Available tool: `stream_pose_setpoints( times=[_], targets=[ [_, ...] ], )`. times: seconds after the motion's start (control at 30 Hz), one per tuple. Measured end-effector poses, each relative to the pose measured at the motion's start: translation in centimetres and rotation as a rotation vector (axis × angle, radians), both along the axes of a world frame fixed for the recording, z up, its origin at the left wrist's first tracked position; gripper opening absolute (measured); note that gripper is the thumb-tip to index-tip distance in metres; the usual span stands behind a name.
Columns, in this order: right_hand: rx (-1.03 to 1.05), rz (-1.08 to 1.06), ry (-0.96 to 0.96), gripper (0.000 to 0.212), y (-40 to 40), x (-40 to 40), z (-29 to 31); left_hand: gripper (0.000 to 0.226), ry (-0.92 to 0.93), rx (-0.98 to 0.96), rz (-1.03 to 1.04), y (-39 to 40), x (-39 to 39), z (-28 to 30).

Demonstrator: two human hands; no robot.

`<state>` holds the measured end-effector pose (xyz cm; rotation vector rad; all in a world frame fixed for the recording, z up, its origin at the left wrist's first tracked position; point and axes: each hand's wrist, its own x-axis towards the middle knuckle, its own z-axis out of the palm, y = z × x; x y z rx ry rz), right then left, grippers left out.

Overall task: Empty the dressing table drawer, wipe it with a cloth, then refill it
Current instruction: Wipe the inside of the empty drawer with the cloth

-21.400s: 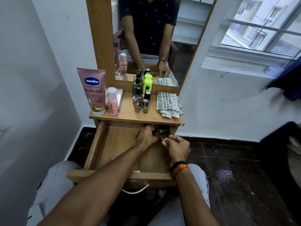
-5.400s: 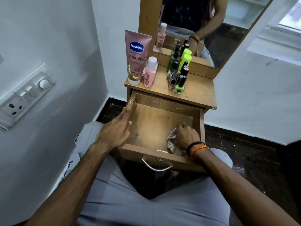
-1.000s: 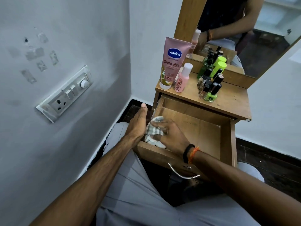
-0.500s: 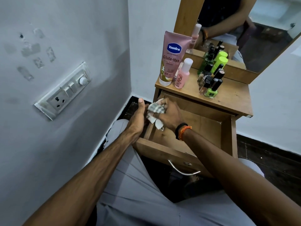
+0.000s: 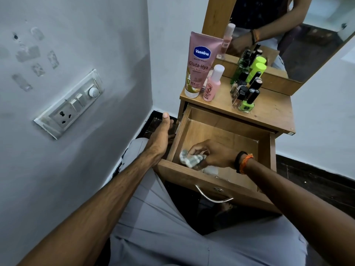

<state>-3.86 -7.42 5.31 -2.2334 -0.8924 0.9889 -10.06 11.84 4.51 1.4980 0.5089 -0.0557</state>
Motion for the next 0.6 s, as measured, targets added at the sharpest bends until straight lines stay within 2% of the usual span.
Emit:
stream_pose_setpoints(
  times=[0.13,0.2,0.33,0.5,0.6],
  targets=[
    [0.242,-0.354,-0.089,0.019,0.7,0.4,0.4,0.084,-0.005,-0.041,0.017,0.0,0.1,0.2],
    [0.332,-0.397,-0.208,0.026,2.6,-0.2,0.6,0.080,-0.010,-0.087,0.034,0.2,0.2,0.0],
    [0.258,-0.267,-0.478,0.038,5.0,-2.1,-1.3,0.082,-0.017,-0.161,0.047,0.7,0.5,-0.4],
    [0.119,0.110,-0.489,0.044,2.9,-2.2,-0.6,0.086,-0.028,-0.158,0.029,0.9,0.5,-0.7],
    [0.015,0.235,-0.539,0.042,2.3,-0.7,1.4,0.090,0.010,-0.184,0.003,0.9,0.4,-0.5]
  ],
)
